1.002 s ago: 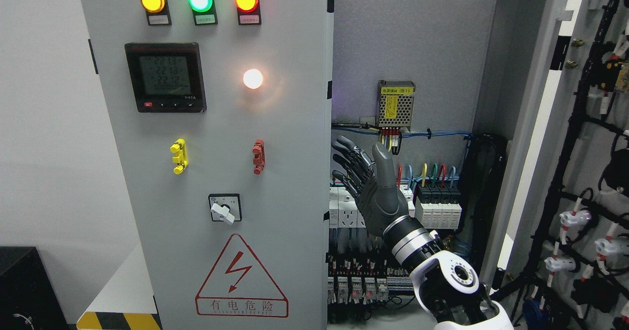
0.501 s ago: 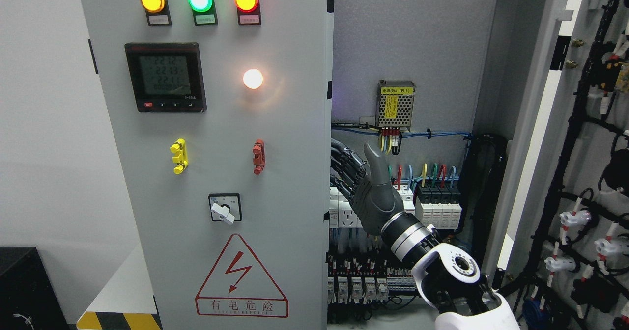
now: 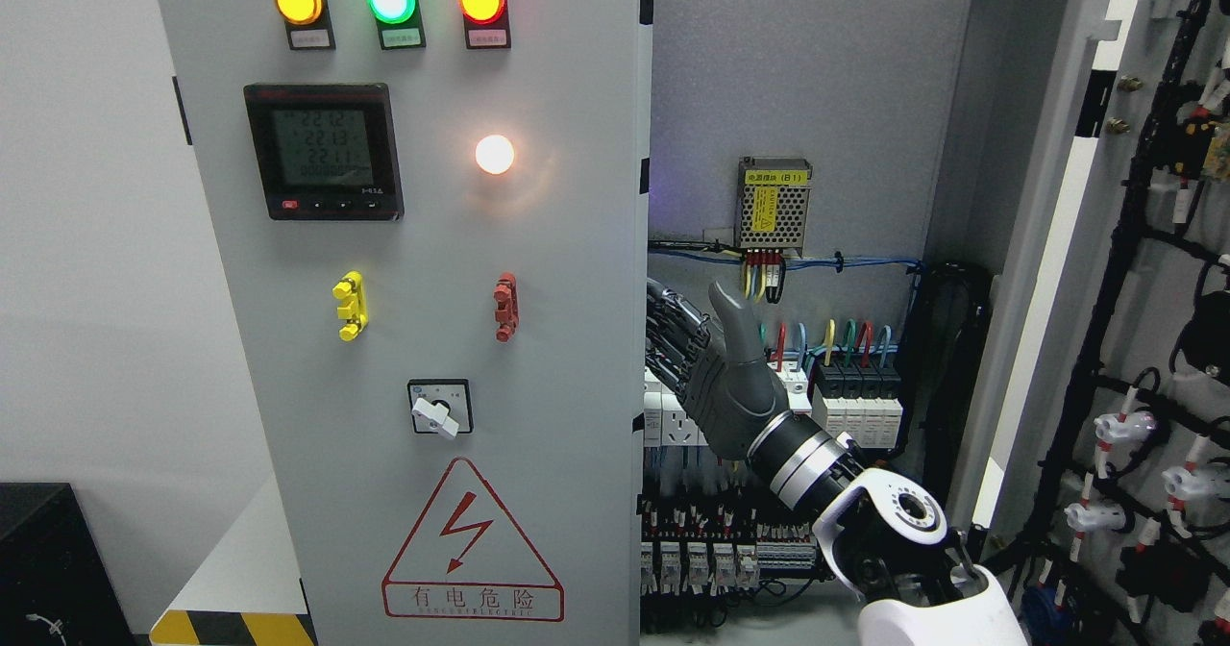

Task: Open door with both hands
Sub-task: 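Hook the right hand fingers behind the indicator-light door edge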

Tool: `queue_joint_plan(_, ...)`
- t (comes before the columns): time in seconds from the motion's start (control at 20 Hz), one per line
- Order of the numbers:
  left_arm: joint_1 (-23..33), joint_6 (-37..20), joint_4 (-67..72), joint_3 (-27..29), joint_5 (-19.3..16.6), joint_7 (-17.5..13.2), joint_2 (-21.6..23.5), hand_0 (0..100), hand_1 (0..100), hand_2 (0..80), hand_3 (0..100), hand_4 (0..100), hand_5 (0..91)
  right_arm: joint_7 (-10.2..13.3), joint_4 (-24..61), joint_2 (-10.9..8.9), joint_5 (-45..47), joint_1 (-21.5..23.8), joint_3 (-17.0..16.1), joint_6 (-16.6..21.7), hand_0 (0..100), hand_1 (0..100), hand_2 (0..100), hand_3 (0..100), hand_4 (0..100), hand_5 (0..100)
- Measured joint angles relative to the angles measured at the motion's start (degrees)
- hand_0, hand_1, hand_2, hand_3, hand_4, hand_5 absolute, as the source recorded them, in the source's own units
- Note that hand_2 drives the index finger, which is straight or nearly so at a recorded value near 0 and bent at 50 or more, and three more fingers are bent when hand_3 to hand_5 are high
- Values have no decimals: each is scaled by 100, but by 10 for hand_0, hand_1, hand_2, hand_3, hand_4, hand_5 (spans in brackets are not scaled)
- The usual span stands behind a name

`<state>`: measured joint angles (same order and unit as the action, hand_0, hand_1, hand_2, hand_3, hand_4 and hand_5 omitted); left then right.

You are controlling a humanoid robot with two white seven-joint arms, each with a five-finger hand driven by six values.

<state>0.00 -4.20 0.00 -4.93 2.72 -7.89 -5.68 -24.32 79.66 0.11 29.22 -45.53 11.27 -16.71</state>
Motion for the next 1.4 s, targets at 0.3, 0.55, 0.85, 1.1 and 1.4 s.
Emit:
queue_joint_plan(0.3,0,0,0,0,0,0,-1,0,0,0,0,0,0,-216,-108,-4,266,-26,-62,-134,0,0,0,0,0,0)
queue_joint_plan(0.55,-1,0,0,-1,0,0,-2,0,0,0,0,0,0,-341,-177,-7,365,-78,-105,-230,0,0,0,0,0,0)
queue_joint_plan(0.85,0,0,0,-2,0,0,-3,0,0,0,0,0,0,-602,-235,-11,417,-130,-150,-269,0,0,0,0,0,0)
queue_joint_plan(1.1,0,0,0,0,0,0,-3,0,0,0,0,0,0,-787,-287,-11,473,-167,-237,-277,0,0,0,0,0,0)
queue_joint_plan(1.4,0,-1,0,0,0,-1,-3,0,0,0,0,0,0,-1033,-346,-11,501,-178,-312,-277,0,0,0,0,0,0)
